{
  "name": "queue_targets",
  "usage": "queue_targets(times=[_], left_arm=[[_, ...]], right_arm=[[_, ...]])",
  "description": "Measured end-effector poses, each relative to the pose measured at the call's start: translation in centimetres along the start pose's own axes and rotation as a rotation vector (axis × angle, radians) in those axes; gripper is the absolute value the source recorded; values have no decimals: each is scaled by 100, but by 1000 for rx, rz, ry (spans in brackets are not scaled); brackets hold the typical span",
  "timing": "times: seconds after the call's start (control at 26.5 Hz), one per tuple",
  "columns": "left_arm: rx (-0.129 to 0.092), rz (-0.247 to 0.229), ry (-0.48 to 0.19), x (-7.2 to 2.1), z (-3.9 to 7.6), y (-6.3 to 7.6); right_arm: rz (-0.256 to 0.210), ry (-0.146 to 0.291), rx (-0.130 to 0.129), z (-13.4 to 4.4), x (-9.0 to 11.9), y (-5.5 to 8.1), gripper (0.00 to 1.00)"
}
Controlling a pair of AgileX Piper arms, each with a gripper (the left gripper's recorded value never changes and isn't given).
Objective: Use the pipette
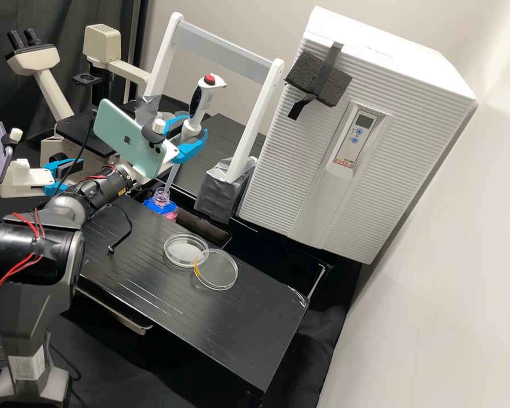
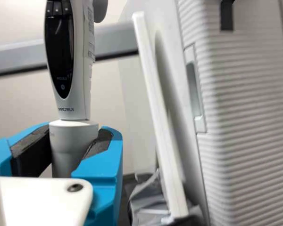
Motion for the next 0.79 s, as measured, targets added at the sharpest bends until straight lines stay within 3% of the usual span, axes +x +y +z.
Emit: queue_targets(times=[0.15,0.42,0.6,0.72,0.79], left_arm=[[2,-1,-3,0,3,-1],[3,-13,0,-16,-6,-29],[4,-26,-7,-15,14,-57],[5,-28,-11,-15,21,-61],[5,-28,-18,-10,40,-63]], right_arm=[[50,31,39,-132,28,149,0],[120,46,63,-165,-1,438,0],[155,44,44,-27,-150,649,0],[179,41,61,88,-218,776,0],[209,29,90,177,-280,892,0]])
